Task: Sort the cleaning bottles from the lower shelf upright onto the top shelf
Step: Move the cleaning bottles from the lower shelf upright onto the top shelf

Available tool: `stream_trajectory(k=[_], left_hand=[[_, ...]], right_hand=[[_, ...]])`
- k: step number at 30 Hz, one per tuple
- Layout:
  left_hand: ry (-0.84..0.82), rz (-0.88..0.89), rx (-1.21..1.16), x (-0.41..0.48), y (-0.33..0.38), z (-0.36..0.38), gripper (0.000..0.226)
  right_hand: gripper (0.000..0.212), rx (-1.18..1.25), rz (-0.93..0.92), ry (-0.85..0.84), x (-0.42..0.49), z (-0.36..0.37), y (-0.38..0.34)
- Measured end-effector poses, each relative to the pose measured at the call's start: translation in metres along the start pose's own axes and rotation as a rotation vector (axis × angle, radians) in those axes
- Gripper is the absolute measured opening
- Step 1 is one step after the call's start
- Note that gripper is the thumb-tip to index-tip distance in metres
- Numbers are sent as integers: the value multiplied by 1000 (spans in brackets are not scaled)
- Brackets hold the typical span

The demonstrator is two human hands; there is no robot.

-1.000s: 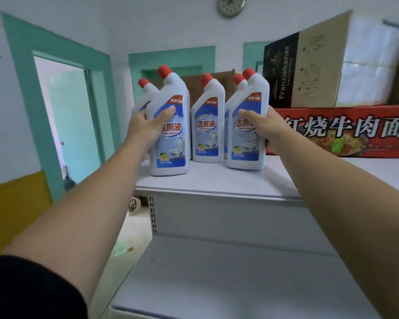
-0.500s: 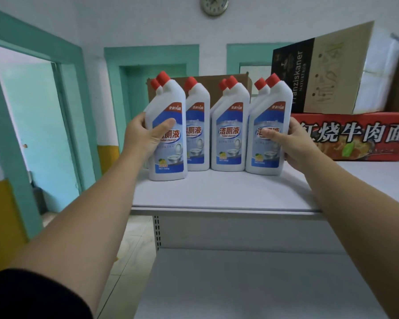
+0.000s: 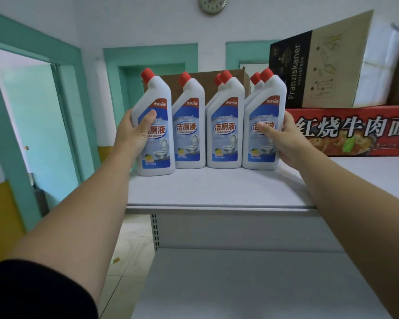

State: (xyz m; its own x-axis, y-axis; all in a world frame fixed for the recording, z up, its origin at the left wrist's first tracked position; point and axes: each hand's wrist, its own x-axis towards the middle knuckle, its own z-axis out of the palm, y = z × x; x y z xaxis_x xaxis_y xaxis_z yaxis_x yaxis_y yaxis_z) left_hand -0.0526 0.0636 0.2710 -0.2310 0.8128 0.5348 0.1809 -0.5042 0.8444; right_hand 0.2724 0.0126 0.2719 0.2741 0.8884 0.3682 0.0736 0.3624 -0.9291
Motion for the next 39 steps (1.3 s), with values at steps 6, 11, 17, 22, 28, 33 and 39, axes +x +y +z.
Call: stream_trajectory(k=[6,11,17,22,28,33,39], left_hand=[[55,53,14,-7,-4,3,40],[37,55,-15,-5,-6,0,40],[-18,22,-9,0,-7,-2,55],[0,25,-28,3,-8,-5,48],[-16,14,-34,5,-9,-5,42],[-34,8,-37,6,-8,-7,40],[-25,0,-23,6,-8,-9,46]], right_hand=[[55,4,36,24,-1,-2,3],[47,-17,22,23,-4,-3,2],[46,-81,46,41,-4,-5,5],[44,-108,48,44,-3,-5,6],[44,-121,51,43,-3,-4,6],[46,-126,58,48,-5,-4,4],[48,-147,77,51,-6,-3,4]])
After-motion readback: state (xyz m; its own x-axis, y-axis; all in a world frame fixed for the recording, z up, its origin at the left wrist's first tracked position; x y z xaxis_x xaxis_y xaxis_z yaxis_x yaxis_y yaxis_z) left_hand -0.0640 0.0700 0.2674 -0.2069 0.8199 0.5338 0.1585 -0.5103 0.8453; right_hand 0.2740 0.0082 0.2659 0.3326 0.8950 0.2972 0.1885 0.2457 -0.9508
